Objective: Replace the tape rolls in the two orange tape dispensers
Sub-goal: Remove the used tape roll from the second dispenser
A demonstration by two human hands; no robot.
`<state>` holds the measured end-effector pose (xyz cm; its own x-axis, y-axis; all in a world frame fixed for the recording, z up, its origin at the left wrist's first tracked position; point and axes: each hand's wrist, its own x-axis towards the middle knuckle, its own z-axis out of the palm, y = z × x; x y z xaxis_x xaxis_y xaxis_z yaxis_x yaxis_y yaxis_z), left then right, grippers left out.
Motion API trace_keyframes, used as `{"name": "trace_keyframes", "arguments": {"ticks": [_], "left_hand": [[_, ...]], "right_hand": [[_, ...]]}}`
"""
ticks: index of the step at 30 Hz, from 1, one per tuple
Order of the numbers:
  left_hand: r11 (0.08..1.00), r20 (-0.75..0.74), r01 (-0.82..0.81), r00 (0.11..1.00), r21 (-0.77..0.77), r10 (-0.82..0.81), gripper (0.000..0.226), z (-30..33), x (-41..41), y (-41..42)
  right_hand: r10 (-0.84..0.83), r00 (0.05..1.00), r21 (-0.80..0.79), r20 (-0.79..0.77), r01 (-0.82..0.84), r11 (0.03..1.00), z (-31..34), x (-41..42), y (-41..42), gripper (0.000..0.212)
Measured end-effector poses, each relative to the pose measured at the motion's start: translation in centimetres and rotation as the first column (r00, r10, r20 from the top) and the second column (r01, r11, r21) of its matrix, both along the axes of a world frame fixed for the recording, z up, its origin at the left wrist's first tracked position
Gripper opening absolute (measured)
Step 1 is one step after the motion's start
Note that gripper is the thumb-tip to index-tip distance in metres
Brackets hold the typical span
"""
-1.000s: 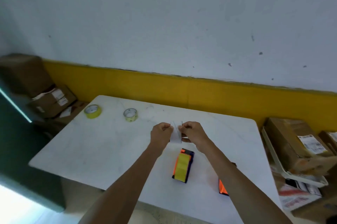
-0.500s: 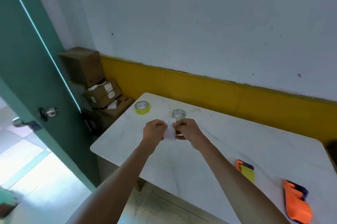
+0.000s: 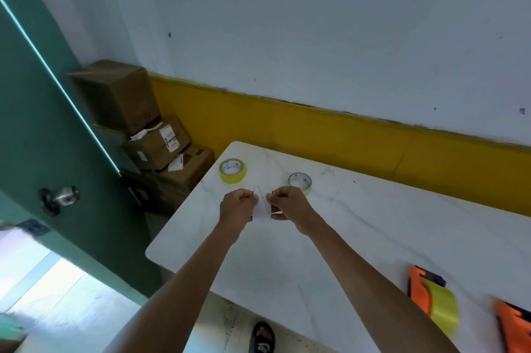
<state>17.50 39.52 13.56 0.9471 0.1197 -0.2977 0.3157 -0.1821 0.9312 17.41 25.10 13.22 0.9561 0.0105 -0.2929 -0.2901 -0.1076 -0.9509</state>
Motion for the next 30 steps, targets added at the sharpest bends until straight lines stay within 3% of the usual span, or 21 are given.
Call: {"name": "trace_keyframes", "arguments": {"ticks": [11, 15, 25, 30], "left_hand": [[0.996, -0.103, 0.078, 0.992, 0.053, -0.072, 0.010, -2.9, 14.1, 1.3], [0.991, -0.128, 0.122, 0.985, 0.057, -0.114, 0.021, -3.8, 17.3, 1.5], [0.975, -0.189, 0.222, 0.957, -0.004, -0.219, 0.009, -6.5, 23.2, 2.2], [0.932, -0.167, 0.364, 0.918, -0.001, -0.359, 0.011, -7.3, 25.6, 3.1]], "right_hand": [[-0.106, 0.989, 0.026, -0.100, 0.109, 0.994, -3.2, 12.5, 2.0, 0.018], [-0.146, 0.981, 0.059, -0.129, 0.155, 0.986, -3.8, 14.8, 2.3, 0.018], [-0.258, 0.947, -0.068, -0.191, 0.249, 0.966, -5.0, 18.9, 3.6, 0.016], [-0.331, 0.921, -0.126, -0.207, 0.311, 0.942, -5.8, 20.5, 4.6, 0.022]]}}
